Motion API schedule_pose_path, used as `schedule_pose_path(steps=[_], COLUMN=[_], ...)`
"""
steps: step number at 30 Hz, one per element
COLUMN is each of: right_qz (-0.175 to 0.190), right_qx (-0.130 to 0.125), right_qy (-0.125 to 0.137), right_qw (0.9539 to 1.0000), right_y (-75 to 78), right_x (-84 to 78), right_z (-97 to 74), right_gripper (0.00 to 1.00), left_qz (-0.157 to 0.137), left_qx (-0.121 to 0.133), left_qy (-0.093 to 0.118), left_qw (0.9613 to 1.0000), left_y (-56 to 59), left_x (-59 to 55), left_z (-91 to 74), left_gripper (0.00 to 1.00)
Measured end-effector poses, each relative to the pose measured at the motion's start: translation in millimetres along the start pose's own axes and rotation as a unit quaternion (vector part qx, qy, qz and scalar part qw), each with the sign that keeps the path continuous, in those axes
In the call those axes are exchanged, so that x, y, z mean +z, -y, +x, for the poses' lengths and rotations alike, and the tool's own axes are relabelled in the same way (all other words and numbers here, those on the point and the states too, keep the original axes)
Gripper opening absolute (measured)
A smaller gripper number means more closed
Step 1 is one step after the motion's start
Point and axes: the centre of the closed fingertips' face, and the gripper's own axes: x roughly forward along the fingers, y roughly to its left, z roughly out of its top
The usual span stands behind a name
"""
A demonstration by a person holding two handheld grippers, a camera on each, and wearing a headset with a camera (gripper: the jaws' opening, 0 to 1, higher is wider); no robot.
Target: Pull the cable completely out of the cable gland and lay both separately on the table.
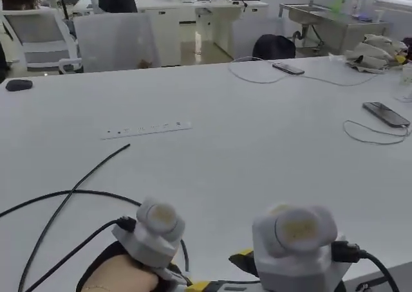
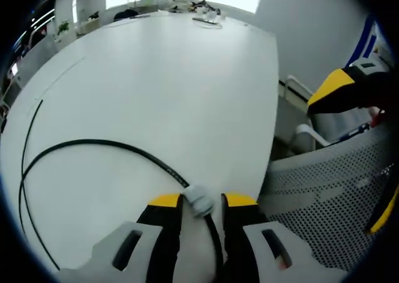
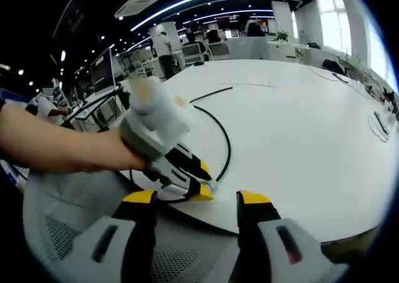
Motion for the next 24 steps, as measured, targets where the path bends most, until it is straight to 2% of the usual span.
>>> schedule_pose_path(steps=[2,3,5,8,9,11,15,17,18,19,20,21,23,24], right_qz=[-0.001,0.000,0.000,-0.002,-0.002,-0.003,-0.008,-0.026,-0.048,-0.071,-0.095,-0.128,-0.151,-0.160], right_qx=[0.001,0.001,0.003,0.005,0.006,0.008,0.014,0.031,0.041,0.041,0.050,0.076,0.105,0.113], right_qy=[-0.001,-0.002,-0.002,-0.004,-0.004,-0.005,-0.011,-0.009,-0.013,-0.025,-0.038,-0.044,-0.042,-0.040], right_qw=[1.0000,1.0000,1.0000,1.0000,1.0000,1.0000,0.9998,0.9991,0.9979,0.9963,0.9935,0.9879,0.9820,0.9798], right_y=[-0.2,-0.4,-1.1,-1.9,-2.5,-3.1,-6.2,-11.7,-15.8,-16.3,-20.0,-27.8,-35.9,-37.7], right_x=[-0.2,-0.4,-0.6,-1.2,-1.4,-1.7,-3.2,-0.5,0.8,-1.0,-3.0,-1.9,4.5,10.0], right_z=[0.3,0.7,0.9,1.2,1.2,1.5,2.2,2.6,2.3,2.5,3.1,3.7,4.1,4.1], right_gripper=[0.54,0.54,0.54,0.54,0.54,0.53,0.53,0.51,0.49,0.49,0.49,0.46,0.40,0.41], left_qz=[0.021,0.011,0.012,0.052,0.068,0.075,0.095,0.127,0.134,0.143,0.154,0.154,0.172,0.183], left_qx=[0.007,0.005,0.002,-0.001,0.002,0.004,-0.010,-0.014,-0.009,-0.003,-0.001,0.002,0.011,0.015], left_qy=[-0.022,-0.011,-0.019,-0.045,-0.047,-0.046,-0.022,-0.013,-0.010,-0.010,-0.003,0.002,0.010,0.011], left_qw=[0.9995,0.9999,0.9997,0.9976,0.9966,0.9961,0.9952,0.9917,0.9909,0.9897,0.9881,0.9881,0.9850,0.9830], left_y=[-4.0,-2.0,-2.0,-1.4,-2.3,-2.2,4.8,7.8,8.3,8.1,8.6,9.0,8.6,8.5], left_x=[-7.5,-3.8,-7.2,-18.4,-19.7,-20.5,-11.5,-7.3,-5.9,-4.2,-1.4,0.2,2.9,2.8], left_z=[-1.5,-2.3,-3.8,-12.2,-17.5,-25.1,-51.3,-67.0,-73.9,-83.6,-90.1,-99.2,-115.4,-121.8], left_gripper=[0.20,0.20,0.19,0.19,0.19,0.18,0.18,0.18,0.18,0.18,0.18,0.18,0.18,0.18])
